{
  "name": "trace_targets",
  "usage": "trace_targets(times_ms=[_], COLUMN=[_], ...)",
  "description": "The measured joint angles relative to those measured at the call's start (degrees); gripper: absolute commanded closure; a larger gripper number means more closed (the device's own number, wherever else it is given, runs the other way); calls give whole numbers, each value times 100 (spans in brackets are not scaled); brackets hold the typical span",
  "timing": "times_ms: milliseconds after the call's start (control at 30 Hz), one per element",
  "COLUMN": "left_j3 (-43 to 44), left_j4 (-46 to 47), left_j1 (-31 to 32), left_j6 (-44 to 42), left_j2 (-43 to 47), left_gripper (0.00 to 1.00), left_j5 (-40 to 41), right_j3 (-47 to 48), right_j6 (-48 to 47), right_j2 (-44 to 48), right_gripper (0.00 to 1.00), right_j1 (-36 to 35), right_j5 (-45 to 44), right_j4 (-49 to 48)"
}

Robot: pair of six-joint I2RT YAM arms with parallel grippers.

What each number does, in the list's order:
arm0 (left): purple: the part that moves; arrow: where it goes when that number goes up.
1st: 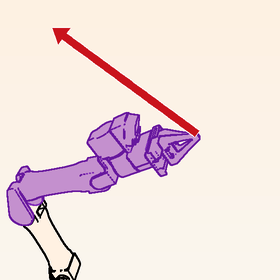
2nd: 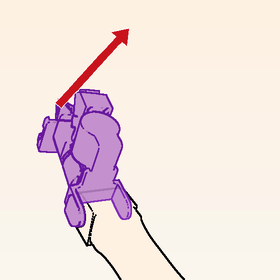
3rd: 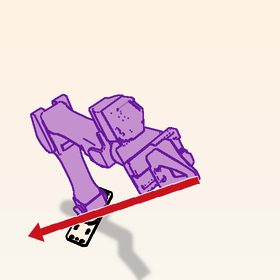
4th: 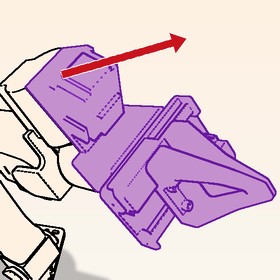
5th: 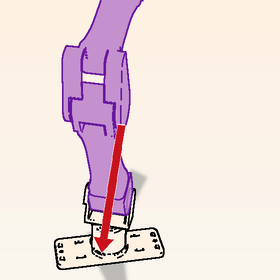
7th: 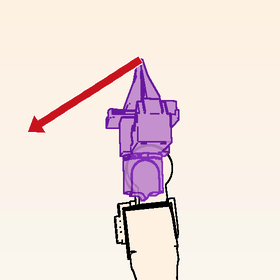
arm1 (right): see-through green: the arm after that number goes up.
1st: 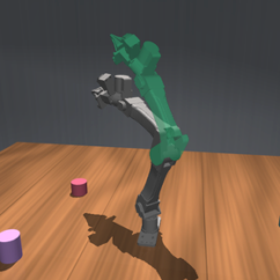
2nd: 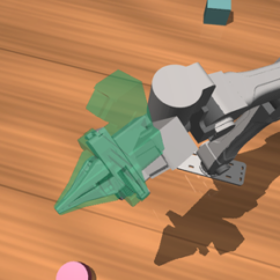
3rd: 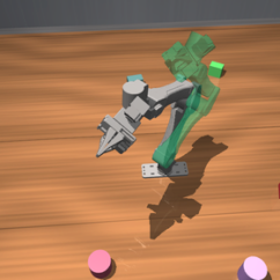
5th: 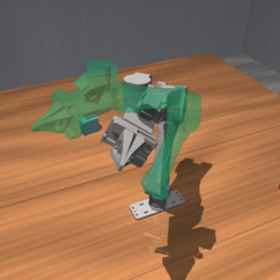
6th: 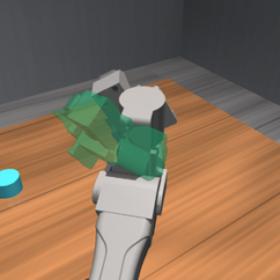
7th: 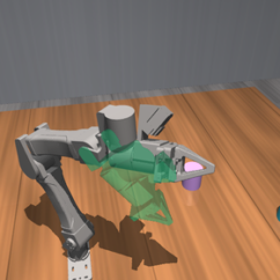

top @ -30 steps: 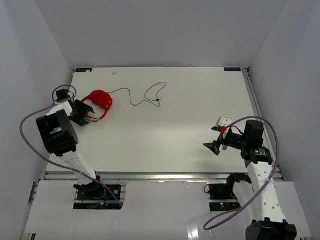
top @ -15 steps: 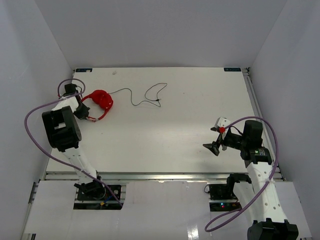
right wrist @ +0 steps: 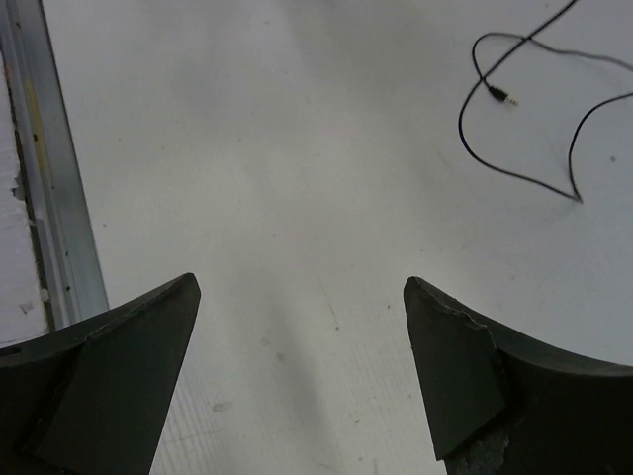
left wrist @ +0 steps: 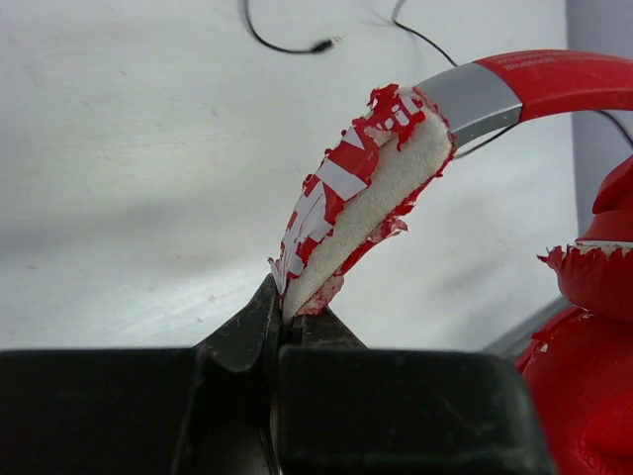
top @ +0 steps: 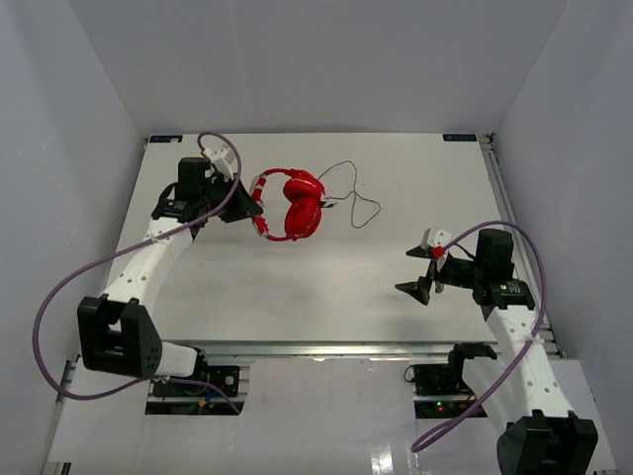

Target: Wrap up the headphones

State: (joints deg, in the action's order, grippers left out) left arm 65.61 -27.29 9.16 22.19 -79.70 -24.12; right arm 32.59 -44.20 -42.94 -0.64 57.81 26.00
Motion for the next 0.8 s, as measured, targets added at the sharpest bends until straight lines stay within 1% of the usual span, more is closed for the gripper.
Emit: trace_targets(times_ms=[100,233,300,433,533,667,800], left_j3=[-355,-586,-599,-567,-412,-224,-163], left_j4=[42,-11,-75,-139,-236,-275,-279], left_j1=[145,331,455,670,792,859,871], left_j6=[63,185,226,328,386,464,580], left_j2=[462,546,546,556,561,661,893], left_gripper=[100,100,100,100,100,100,100], left_j5=[-462,-701,-734,-824,-840,-854,-878], right_j3=[223,1223,1604,2095,2179,2167,2167], right_j6=[556,1556,1818,1796,1646,1483,1293], right_j2=[-322,-1176,-1505,-2020,-2308,-2460,-2592], right_gripper=[10,10,10,10,10,8,2], right_j1=[-183,-625,-923,-1719,-2186,-2270,-2258], right_j5=[128,65,56,200,-39,-559,-765], right_j4=[-701,-1728,-2086,-2219,-2192,-2182,-2274])
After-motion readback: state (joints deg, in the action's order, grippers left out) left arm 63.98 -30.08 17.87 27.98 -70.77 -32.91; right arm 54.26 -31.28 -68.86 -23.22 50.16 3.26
